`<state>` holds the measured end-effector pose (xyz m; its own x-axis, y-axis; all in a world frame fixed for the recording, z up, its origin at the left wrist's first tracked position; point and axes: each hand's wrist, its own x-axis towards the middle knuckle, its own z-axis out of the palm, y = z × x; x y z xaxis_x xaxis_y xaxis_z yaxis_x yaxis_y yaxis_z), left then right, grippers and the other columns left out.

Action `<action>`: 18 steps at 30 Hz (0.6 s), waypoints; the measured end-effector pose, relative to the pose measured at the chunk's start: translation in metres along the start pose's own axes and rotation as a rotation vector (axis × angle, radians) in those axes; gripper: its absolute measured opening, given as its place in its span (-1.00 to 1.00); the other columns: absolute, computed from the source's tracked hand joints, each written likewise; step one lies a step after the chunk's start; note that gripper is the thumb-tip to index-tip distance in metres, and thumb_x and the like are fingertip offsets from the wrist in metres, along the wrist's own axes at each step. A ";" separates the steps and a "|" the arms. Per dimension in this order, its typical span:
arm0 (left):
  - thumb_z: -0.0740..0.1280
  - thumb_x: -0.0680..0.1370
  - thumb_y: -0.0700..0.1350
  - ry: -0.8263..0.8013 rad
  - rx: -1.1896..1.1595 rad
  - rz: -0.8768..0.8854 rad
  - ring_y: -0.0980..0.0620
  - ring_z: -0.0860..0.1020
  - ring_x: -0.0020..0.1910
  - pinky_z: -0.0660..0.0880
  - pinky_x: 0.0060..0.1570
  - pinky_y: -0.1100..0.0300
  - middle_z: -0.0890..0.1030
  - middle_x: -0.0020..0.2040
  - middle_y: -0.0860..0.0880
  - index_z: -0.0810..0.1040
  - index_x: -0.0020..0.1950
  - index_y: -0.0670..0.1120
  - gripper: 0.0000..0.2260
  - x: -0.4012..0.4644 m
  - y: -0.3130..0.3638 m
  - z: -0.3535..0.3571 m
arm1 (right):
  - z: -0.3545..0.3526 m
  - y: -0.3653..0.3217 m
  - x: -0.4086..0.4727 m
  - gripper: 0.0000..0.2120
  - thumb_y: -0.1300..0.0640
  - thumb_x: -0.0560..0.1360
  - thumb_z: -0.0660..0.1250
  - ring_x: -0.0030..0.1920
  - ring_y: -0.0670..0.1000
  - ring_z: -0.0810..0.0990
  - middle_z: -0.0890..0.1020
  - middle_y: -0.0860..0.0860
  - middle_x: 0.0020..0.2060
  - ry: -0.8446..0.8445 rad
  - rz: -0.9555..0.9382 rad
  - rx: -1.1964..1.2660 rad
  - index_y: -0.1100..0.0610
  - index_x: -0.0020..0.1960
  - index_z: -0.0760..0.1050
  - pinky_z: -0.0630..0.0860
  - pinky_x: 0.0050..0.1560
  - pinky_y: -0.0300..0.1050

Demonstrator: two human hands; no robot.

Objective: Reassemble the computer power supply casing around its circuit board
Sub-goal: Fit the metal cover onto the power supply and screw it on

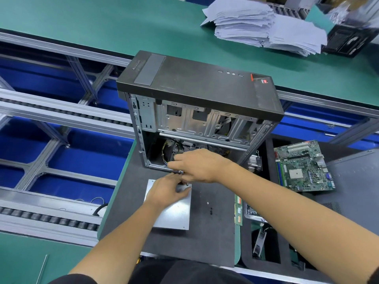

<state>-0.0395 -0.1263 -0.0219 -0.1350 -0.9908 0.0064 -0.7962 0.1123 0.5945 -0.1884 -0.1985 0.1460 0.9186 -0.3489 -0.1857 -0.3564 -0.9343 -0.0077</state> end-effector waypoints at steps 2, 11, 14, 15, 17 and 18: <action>0.33 0.45 0.33 0.000 -0.007 -0.002 0.23 0.55 -0.13 0.40 -0.22 0.34 0.50 -0.18 0.30 0.51 -0.03 0.24 -0.77 0.000 -0.002 0.001 | 0.002 -0.001 0.001 -0.89 0.01 0.60 0.18 -0.26 0.10 0.52 0.52 -0.03 -0.19 -0.006 0.059 -0.081 0.03 0.06 0.36 0.20 -0.45 -0.09; 0.33 0.44 0.31 -0.010 -0.019 -0.006 0.23 0.49 -0.15 0.30 -0.25 0.44 0.53 -0.14 0.27 0.40 -0.12 0.33 -0.84 -0.001 0.001 -0.001 | -0.005 0.002 -0.006 -0.78 0.14 0.49 0.25 -0.18 0.05 0.40 0.36 -0.03 -0.07 -0.050 -0.026 0.094 0.02 0.11 0.31 0.22 -0.42 -0.06; 0.31 0.44 0.33 -0.014 -0.017 -0.010 0.24 0.48 -0.14 0.28 -0.27 0.48 0.54 -0.13 0.28 0.42 -0.10 0.31 -0.83 -0.001 0.000 -0.001 | -0.002 0.004 -0.003 -0.84 0.06 0.56 0.22 -0.24 0.09 0.46 0.44 -0.01 -0.12 -0.014 -0.040 -0.035 0.01 0.12 0.33 0.17 -0.46 -0.08; 0.32 0.45 0.33 -0.010 -0.016 -0.007 0.24 0.51 -0.11 0.29 -0.24 0.50 0.55 -0.11 0.29 0.47 -0.06 0.27 -0.80 -0.001 0.000 -0.001 | 0.000 0.004 -0.002 -0.86 0.03 0.59 0.20 -0.26 0.11 0.50 0.47 -0.02 -0.13 -0.015 -0.010 -0.069 0.01 0.12 0.34 0.15 -0.46 -0.09; 0.32 0.45 0.33 -0.002 -0.013 0.008 0.26 0.54 -0.07 0.33 -0.20 0.46 0.57 -0.09 0.29 0.53 -0.02 0.22 -0.76 0.001 -0.002 0.000 | 0.004 0.004 -0.003 -0.86 0.00 0.60 0.16 -0.26 0.12 0.53 0.48 -0.03 -0.15 -0.023 0.058 -0.073 0.01 0.12 0.34 0.12 -0.46 -0.11; 0.33 0.45 0.33 -0.003 -0.011 0.012 0.27 0.54 -0.07 0.38 -0.19 0.41 0.58 -0.10 0.28 0.53 -0.03 0.21 -0.75 0.001 -0.002 0.001 | 0.004 0.004 -0.004 -0.84 0.01 0.57 0.17 -0.29 0.10 0.50 0.43 -0.05 -0.15 -0.026 0.086 -0.035 0.01 0.12 0.33 0.10 -0.46 -0.11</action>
<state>-0.0388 -0.1275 -0.0238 -0.1465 -0.9891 0.0109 -0.7879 0.1234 0.6033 -0.1939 -0.2008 0.1423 0.8800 -0.4263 -0.2094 -0.4271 -0.9031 0.0436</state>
